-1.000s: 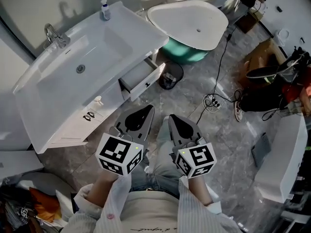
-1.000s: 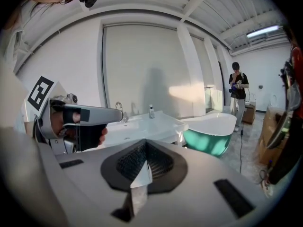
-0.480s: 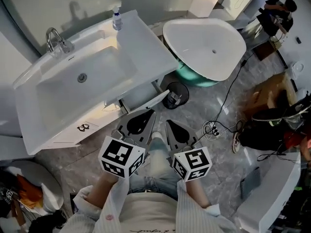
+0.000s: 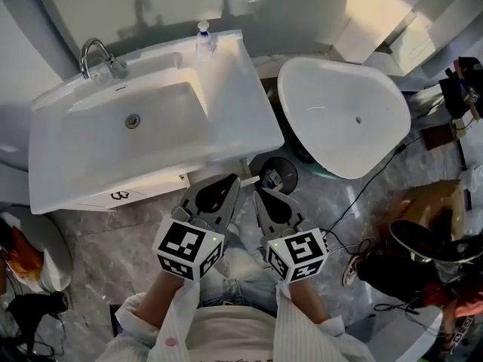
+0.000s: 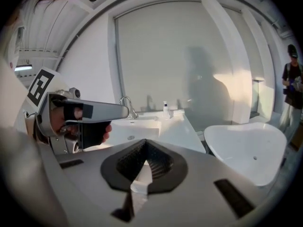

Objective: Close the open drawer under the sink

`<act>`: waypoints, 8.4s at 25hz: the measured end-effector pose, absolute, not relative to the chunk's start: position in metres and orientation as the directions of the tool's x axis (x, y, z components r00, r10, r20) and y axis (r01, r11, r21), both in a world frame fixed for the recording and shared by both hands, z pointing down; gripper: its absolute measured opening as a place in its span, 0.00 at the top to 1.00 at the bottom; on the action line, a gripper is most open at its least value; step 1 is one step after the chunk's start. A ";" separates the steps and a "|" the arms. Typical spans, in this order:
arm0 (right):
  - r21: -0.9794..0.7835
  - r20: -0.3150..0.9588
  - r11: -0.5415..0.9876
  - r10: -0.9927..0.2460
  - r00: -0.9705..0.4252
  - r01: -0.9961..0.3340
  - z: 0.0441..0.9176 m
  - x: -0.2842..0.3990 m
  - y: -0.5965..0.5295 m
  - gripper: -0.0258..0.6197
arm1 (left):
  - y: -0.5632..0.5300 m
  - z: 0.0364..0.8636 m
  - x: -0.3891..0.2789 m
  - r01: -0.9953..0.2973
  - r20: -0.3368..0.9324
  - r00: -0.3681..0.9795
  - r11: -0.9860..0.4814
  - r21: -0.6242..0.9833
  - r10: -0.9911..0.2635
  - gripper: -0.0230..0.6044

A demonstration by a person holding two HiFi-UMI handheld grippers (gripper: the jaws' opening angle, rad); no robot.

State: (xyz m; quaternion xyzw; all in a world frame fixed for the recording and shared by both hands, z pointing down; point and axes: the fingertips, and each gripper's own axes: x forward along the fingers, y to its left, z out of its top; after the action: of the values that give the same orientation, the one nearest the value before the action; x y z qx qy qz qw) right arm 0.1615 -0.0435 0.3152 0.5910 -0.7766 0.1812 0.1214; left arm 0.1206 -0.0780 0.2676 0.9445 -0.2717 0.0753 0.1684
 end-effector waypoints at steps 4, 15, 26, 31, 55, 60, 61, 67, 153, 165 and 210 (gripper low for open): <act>-0.146 0.411 0.301 -0.848 -0.335 -0.942 0.325 0.173 -0.059 0.95 | -0.087 0.276 0.123 -0.602 0.240 0.798 -0.748 0.280 -0.552 0.94; -0.195 0.436 0.360 -0.801 -0.409 -0.912 0.342 0.155 -0.076 0.95 | -0.100 0.288 0.098 -0.685 0.275 0.729 -0.672 0.282 -0.627 0.94; -0.219 0.488 0.368 -0.760 -0.428 -0.904 0.370 0.144 -0.077 0.95 | -0.100 0.318 0.084 -0.702 0.320 0.712 -0.637 0.319 -0.625 0.94; -0.239 0.516 0.354 -0.743 -0.427 -0.904 0.395 0.145 -0.077 0.95 | -0.094 0.348 0.084 -0.707 0.361 0.707 -0.620 0.340 -0.608 0.94; -0.314 0.604 0.311 -0.664 -0.441 -0.897 0.537 0.139 -0.071 0.95 | -0.065 0.529 0.058 -0.805 0.546 0.592 -0.468 0.364 -0.593 0.94; -0.327 0.621 0.290 -0.651 -0.436 -0.899 0.563 0.141 -0.073 0.95 | -0.067 0.555 0.059 -0.810 0.565 0.583 -0.467 0.354 -0.583 0.94; -0.328 0.625 0.288 -0.647 -0.436 -0.900 0.569 0.142 -0.073 0.95 | -0.068 0.560 0.059 -0.812 0.569 0.581 -0.466 0.353 -0.582 0.94; -0.316 0.643 0.292 -0.633 -0.430 -0.903 0.599 0.142 -0.073 0.95 | -0.068 0.589 0.058 -0.823 0.587 0.565 -0.448 0.350 -0.580 0.94; -0.024 0.500 0.320 -0.816 -0.288 -0.947 0.643 0.126 -0.184 0.95 | -0.184 0.624 0.053 -0.800 0.486 0.541 -0.598 0.048 -0.686 0.94; -0.078 0.521 0.305 -0.799 -0.299 -0.949 0.637 0.131 -0.174 0.95 | -0.171 0.610 0.048 -0.835 0.490 0.502 -0.547 0.061 -0.712 0.94; -0.128 0.105 0.600 -0.783 -0.613 -0.790 0.190 0.116 -0.099 0.95 | -0.103 0.192 0.076 -0.733 0.033 0.671 -0.657 0.176 -0.741 0.94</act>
State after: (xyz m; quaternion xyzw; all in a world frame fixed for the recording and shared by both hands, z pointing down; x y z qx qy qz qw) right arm 0.1159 -0.0993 0.1902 0.4397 -0.8943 0.0810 0.0191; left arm 0.0755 -0.1028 0.1920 0.9099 -0.4050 -0.0207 0.0877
